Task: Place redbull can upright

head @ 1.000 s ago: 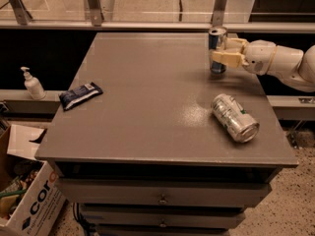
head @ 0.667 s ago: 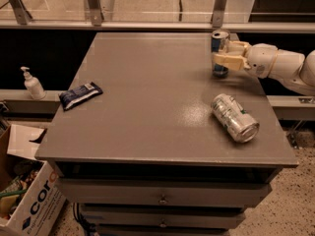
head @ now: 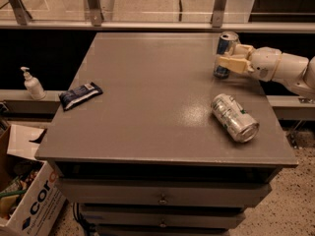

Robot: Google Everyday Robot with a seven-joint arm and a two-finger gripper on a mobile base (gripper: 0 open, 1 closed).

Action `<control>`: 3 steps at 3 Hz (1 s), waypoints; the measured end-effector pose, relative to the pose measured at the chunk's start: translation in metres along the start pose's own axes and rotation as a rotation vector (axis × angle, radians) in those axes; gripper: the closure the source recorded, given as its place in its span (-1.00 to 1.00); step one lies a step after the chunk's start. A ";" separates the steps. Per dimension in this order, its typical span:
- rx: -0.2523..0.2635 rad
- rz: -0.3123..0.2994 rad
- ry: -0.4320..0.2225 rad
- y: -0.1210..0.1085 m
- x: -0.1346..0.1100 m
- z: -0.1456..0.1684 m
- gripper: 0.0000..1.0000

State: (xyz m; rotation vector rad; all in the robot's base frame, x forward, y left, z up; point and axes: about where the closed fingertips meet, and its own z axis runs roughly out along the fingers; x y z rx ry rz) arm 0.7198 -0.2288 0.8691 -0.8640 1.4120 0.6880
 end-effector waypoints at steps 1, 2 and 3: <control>0.001 0.001 0.002 0.000 0.000 0.000 0.19; 0.001 0.001 0.002 -0.001 -0.001 -0.001 -0.28; 0.002 0.001 0.002 -0.001 -0.001 -0.001 -0.76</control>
Offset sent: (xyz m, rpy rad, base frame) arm -0.0015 -0.0238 -0.0106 -0.0273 0.0400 -0.0500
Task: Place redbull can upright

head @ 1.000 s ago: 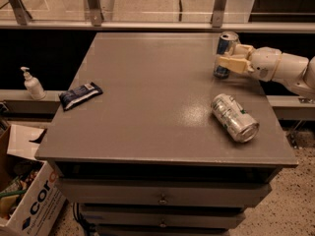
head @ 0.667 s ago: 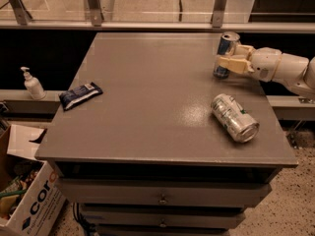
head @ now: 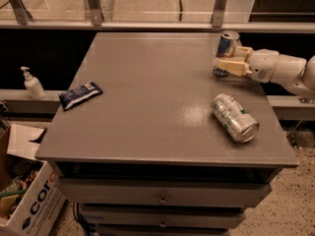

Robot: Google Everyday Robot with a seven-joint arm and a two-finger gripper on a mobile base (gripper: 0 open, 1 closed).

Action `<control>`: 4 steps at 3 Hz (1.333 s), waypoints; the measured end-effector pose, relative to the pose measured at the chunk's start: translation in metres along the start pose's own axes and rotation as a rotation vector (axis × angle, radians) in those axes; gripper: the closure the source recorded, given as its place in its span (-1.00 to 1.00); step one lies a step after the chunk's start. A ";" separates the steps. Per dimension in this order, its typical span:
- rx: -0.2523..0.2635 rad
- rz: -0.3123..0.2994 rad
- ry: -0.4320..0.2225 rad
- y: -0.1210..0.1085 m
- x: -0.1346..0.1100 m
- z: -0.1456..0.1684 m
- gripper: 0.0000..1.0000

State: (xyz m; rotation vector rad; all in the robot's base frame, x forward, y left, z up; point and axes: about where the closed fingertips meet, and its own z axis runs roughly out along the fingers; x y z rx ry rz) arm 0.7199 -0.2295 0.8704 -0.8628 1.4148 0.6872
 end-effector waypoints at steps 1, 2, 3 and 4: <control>0.003 0.007 0.018 -0.002 0.001 -0.004 -1.00; -0.005 0.002 0.034 -0.008 -0.007 -0.011 -1.00; -0.011 -0.025 0.058 -0.018 -0.019 -0.028 -1.00; 0.005 -0.052 0.080 -0.033 -0.029 -0.060 -1.00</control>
Offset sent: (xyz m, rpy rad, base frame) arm 0.0006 -0.0349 0.0235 -0.0494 0.0194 -0.0039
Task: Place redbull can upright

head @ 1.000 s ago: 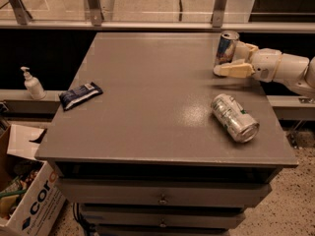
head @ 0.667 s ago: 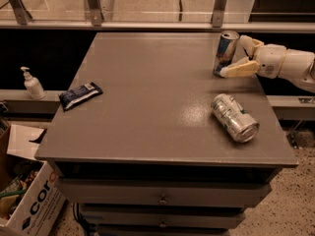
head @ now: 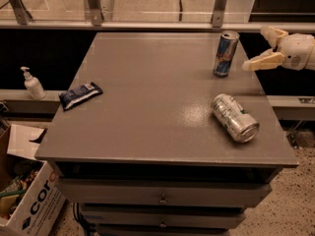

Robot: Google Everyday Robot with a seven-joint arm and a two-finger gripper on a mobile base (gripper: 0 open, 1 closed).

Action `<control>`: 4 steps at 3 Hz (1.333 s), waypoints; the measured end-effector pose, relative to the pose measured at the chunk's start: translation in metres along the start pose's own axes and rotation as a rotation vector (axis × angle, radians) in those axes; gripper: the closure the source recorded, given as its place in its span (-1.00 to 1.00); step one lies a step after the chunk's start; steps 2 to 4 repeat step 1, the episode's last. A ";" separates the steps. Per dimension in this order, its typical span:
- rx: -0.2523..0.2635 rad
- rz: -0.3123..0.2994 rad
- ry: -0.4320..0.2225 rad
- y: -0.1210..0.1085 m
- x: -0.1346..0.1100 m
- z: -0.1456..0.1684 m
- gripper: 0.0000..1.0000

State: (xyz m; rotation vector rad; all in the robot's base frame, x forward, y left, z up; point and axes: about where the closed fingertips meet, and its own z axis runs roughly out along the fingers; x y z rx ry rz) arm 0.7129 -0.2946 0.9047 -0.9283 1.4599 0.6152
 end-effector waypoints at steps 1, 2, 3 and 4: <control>0.008 -0.012 -0.003 -0.003 -0.006 -0.005 -1.00; 0.008 -0.012 -0.003 -0.003 -0.006 -0.005 -1.00; 0.008 -0.012 -0.003 -0.003 -0.006 -0.005 -1.00; 0.008 -0.012 -0.003 -0.003 -0.006 -0.005 -1.00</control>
Offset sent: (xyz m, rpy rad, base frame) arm 0.0000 0.0000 0.0000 0.0000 0.0000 0.0000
